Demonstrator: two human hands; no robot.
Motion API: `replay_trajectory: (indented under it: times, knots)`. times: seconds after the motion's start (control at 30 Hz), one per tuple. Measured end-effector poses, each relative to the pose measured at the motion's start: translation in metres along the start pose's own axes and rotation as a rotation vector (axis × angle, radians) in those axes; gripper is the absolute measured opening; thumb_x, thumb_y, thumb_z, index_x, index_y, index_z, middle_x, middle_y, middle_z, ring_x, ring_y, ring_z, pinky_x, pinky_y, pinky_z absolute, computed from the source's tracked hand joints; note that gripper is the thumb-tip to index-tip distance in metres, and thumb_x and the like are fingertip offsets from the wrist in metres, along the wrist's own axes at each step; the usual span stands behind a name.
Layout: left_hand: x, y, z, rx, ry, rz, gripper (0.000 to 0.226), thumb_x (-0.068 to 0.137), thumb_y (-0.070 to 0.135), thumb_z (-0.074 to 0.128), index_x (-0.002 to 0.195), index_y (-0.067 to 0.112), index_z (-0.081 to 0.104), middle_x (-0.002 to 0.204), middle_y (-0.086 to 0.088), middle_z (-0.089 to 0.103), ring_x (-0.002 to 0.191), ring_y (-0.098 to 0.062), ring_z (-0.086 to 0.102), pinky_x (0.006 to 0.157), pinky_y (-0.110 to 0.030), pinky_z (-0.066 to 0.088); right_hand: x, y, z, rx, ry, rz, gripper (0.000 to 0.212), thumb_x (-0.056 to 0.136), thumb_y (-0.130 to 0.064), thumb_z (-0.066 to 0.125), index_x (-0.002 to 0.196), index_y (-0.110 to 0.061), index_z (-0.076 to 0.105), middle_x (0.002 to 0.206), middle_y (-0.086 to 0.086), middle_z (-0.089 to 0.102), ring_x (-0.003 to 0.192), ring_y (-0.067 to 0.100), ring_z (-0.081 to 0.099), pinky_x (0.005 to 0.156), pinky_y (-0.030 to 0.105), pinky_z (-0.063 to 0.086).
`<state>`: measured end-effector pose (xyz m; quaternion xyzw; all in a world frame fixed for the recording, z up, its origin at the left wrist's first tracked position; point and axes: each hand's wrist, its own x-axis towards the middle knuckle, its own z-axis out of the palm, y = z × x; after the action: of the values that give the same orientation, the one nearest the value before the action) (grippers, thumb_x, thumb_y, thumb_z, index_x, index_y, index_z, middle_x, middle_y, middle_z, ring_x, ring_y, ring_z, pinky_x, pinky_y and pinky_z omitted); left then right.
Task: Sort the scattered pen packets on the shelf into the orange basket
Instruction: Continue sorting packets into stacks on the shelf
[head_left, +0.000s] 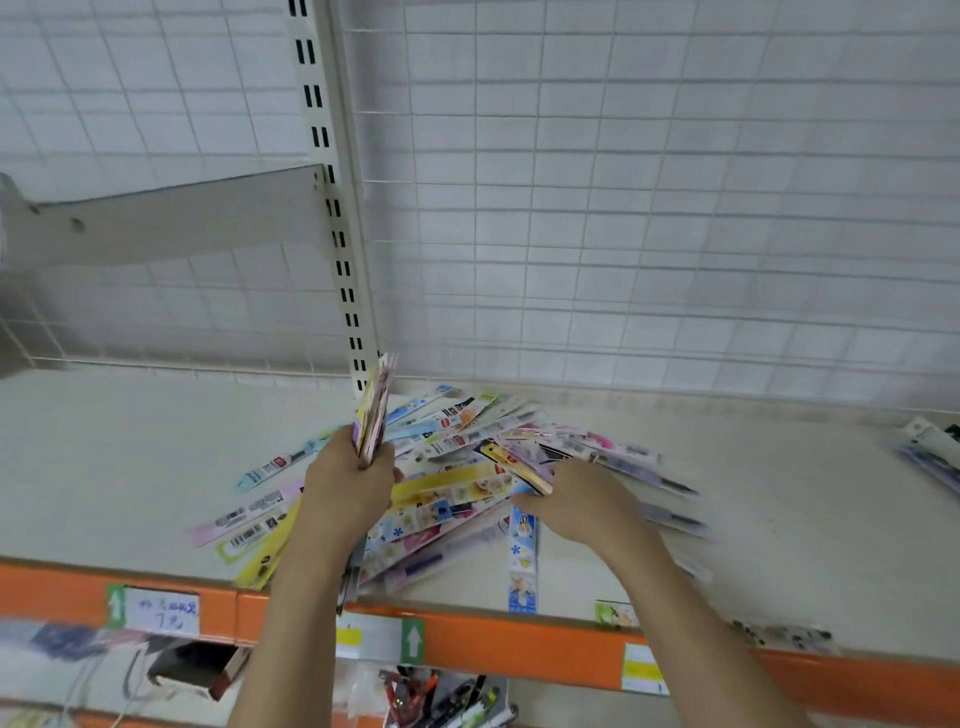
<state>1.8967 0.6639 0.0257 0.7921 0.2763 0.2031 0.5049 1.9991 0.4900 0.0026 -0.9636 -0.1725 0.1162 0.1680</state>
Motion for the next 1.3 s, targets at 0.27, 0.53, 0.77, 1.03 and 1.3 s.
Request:
replay_trajectory:
  times: [0.27,0.53,0.77,1.03,1.3]
  knots:
    - [0.007,-0.013,-0.013,0.069,0.032,-0.082,0.02,0.091,0.019,0.052,0.075,0.007,0.052,0.072,-0.013,0.059,0.059,-0.025,0.049,0.058,-0.032,0.043,0.004,-0.009,-0.019,0.321,0.115,-0.024,0.01,0.084,-0.017,0.054,0.084,-0.011,0.061,0.071,0.004,0.071,0.059,0.02,0.062,0.058,0.029,0.052]
    - [0.018,-0.01,-0.004,0.075,-0.003,-0.066,0.018,0.09,0.018,0.054,0.084,0.001,0.055,0.071,-0.013,0.061,0.06,-0.026,0.051,0.06,-0.032,0.045,0.002,-0.003,-0.051,0.476,0.283,-0.082,0.028,0.09,-0.032,0.055,0.077,-0.008,0.061,0.074,0.005,0.071,0.051,0.016,0.052,0.051,0.024,0.042]
    - [0.045,0.009,0.019,0.291,-0.106,0.013,0.021,0.084,0.025,0.064,0.077,0.007,0.055,0.061,-0.007,0.053,0.059,-0.024,0.051,0.056,-0.027,0.042,0.013,0.022,-0.051,0.348,0.221,0.032,0.015,0.082,-0.018,0.063,0.085,-0.009,0.051,0.074,0.007,0.053,0.061,0.023,0.05,0.058,0.028,0.041]
    - [0.082,0.028,0.072,0.523,-0.258,0.118,0.021,0.08,0.021,0.061,0.063,0.014,0.051,0.057,-0.001,0.05,0.051,-0.015,0.048,0.043,-0.022,0.035,0.017,0.043,-0.057,0.397,0.253,0.093,0.013,0.085,-0.018,0.056,0.092,-0.011,0.048,0.072,0.003,0.049,0.059,0.018,0.047,0.049,0.026,0.035]
    - [0.098,0.021,0.101,0.75,-0.341,0.152,0.023,0.086,0.024,0.056,0.101,0.007,0.055,0.078,-0.002,0.055,0.077,-0.022,0.054,0.064,-0.029,0.043,0.024,0.056,-0.061,0.458,0.318,0.131,0.038,0.083,-0.037,0.062,0.06,-0.017,0.038,0.059,0.001,0.047,0.054,0.018,0.047,0.052,0.026,0.035]
